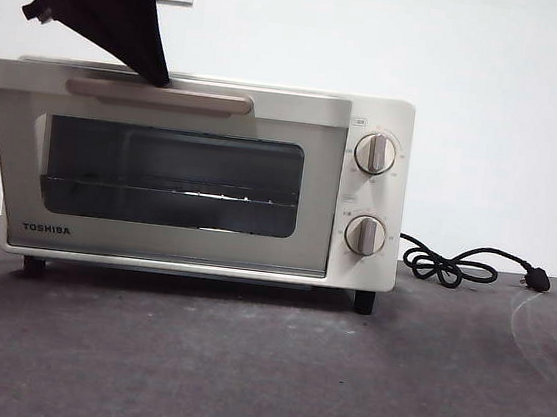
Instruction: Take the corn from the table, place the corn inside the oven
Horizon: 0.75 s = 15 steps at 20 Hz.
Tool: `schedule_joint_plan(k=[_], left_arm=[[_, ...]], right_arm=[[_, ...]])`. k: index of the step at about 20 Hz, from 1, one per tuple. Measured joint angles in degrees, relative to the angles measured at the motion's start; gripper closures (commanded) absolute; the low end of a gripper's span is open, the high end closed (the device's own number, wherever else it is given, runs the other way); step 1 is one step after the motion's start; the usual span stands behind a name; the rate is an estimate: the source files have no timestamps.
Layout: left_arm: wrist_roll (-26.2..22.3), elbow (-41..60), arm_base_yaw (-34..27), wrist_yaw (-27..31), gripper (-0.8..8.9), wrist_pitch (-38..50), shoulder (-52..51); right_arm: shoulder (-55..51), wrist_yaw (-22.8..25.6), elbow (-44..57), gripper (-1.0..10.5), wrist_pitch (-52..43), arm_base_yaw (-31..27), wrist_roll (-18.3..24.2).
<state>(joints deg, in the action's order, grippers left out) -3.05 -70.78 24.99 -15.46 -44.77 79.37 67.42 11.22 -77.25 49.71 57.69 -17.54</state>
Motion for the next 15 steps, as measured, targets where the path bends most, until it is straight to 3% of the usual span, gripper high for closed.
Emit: schedule_joint_plan(k=[7, 15], left_arm=[[-0.52, 1.6, 4.68, 1.84, 8.19, -3.54, -1.62], [0.09, 1.7, 6.56, 2.03, 8.19, -3.65, -14.73]], right_arm=[[0.0, 0.17, 0.0, 9.6, 0.04, 0.0, 0.0], [0.0, 0.2, 0.0, 9.6, 0.09, 0.0, 0.5]])
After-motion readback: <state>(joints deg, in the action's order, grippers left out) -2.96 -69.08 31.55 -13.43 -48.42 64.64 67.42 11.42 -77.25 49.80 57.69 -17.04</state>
